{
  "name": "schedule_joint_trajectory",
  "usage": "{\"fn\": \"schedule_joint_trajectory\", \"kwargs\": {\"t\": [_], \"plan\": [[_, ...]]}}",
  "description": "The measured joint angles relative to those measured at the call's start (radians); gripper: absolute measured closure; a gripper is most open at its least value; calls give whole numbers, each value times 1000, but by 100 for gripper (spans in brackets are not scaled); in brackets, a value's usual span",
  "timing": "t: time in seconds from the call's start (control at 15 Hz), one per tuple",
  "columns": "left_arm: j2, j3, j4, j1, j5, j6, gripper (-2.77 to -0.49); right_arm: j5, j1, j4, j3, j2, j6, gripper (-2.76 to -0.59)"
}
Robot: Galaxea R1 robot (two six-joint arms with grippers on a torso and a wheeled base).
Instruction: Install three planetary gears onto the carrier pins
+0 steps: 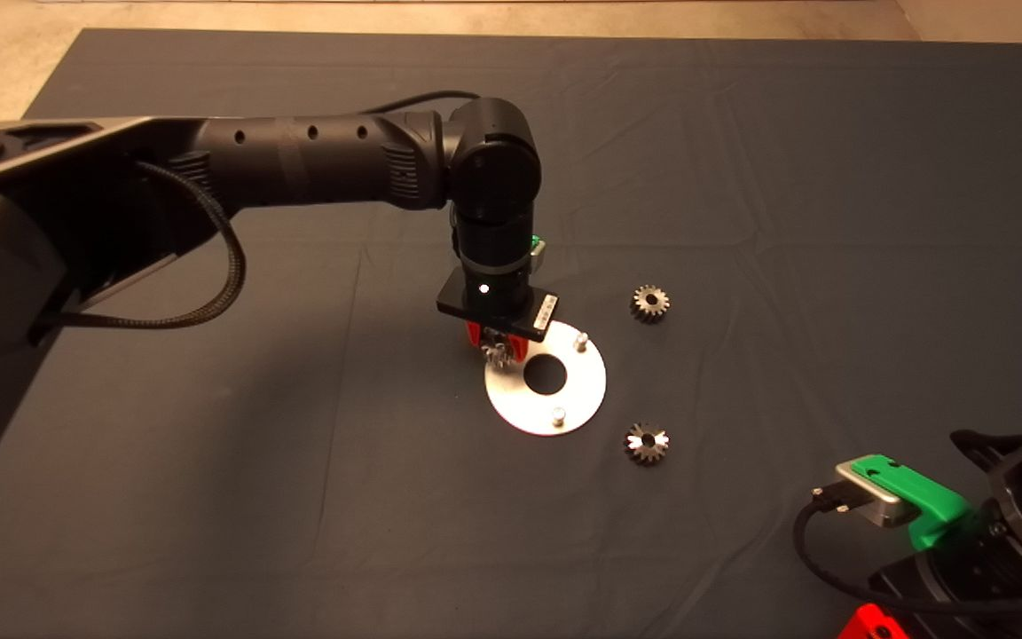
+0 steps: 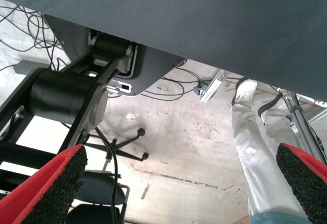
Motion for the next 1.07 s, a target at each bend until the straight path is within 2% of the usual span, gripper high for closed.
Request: {"fn": "schedule_joint_trajectory", "kwargs": {"t": [0.67,0.93,1.07], "plan": [[2,-14,-1,0,0,0,-86,0,0,0,0,0,0,-276],[2,-14,-1,0,-1,0,-104,0,0,0,0,0,0,-276],[2,-14,-1,0,-1,0,-104,0,0,0,0,0,0,-276]]}}
